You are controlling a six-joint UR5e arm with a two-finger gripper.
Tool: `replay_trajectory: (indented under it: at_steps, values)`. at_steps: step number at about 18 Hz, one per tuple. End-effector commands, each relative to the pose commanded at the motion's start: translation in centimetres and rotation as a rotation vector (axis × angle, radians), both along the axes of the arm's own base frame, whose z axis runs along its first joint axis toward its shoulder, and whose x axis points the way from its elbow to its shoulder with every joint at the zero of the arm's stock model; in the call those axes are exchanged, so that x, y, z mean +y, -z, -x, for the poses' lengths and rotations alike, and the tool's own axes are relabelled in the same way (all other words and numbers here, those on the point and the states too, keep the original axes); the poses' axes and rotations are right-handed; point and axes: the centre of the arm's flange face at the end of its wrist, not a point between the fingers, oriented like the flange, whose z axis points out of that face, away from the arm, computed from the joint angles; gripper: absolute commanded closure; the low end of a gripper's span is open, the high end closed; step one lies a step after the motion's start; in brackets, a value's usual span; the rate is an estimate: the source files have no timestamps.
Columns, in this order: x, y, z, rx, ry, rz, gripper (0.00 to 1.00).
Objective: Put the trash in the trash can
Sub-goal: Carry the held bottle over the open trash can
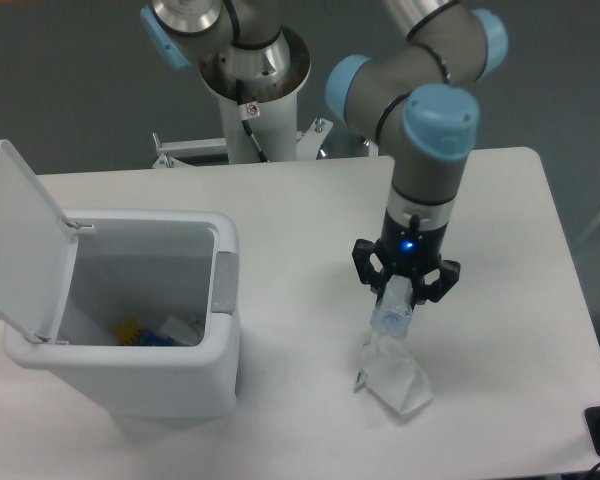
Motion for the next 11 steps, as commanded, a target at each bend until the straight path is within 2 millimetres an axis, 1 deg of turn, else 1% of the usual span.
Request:
replay_trajectory:
  at_steps: [1, 4, 7, 9, 10, 11]
  values:
    - [0.7, -1.7, -0.2, -0.043, -0.008, -0.080, 0.56]
    - [2.0, -5.4, -0.9, -0.106, 0.043, -0.245, 0.55]
    - [2.9, -9.1, -1.6, -0.135, 0.083, -0.357, 0.55]
    - [3.4, -12.0, -2.5, -0.139, 0.114, -0.420, 0.55]
    - [3.4, -13.7, -3.1, -0.148, 0.145, -0.470, 0.55]
    - [3.3, -14.9, -3.6, -0.152, 0.167, -0.505, 0.55]
